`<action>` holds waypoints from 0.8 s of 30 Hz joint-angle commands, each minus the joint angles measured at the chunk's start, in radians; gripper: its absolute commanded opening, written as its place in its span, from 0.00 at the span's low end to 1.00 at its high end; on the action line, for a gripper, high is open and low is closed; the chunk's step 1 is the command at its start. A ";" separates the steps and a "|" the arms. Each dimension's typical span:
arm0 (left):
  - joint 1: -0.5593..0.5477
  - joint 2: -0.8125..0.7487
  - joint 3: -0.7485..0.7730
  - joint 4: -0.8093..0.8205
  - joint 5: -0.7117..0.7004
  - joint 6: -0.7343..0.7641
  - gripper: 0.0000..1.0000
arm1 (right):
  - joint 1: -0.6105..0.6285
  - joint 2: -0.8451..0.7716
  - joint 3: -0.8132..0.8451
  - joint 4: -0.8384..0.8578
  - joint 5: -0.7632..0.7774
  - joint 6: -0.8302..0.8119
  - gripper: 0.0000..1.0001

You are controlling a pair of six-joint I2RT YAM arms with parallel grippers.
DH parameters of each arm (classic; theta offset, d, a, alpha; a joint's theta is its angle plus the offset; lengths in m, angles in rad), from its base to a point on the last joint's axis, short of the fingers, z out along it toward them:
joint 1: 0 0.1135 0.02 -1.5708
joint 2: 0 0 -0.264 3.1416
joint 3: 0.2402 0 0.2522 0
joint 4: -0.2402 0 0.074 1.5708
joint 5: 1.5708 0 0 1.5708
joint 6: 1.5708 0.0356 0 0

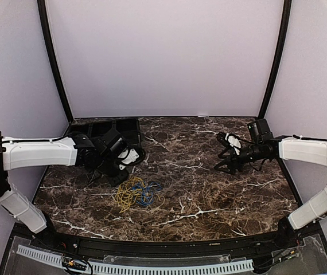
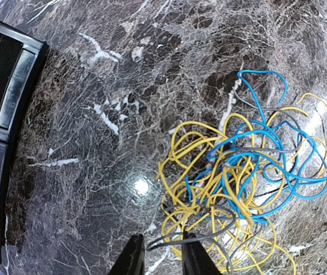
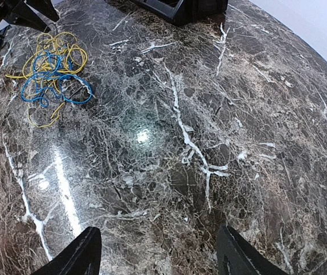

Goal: Untangle the cables

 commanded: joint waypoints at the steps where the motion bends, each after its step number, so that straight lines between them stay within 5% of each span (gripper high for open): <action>1: -0.002 -0.019 -0.027 0.039 0.069 0.031 0.22 | 0.010 0.003 0.014 0.004 0.003 -0.004 0.70; 9: -0.002 -0.029 -0.035 0.065 0.062 0.034 0.00 | 0.012 0.005 0.016 0.004 -0.013 -0.003 0.70; 16: -0.002 -0.117 -0.019 0.106 0.149 -0.006 0.00 | 0.061 0.012 0.141 -0.081 -0.034 -0.001 0.68; 24: -0.003 -0.189 0.000 0.255 0.379 -0.101 0.00 | 0.295 0.088 0.378 -0.131 -0.020 0.072 0.71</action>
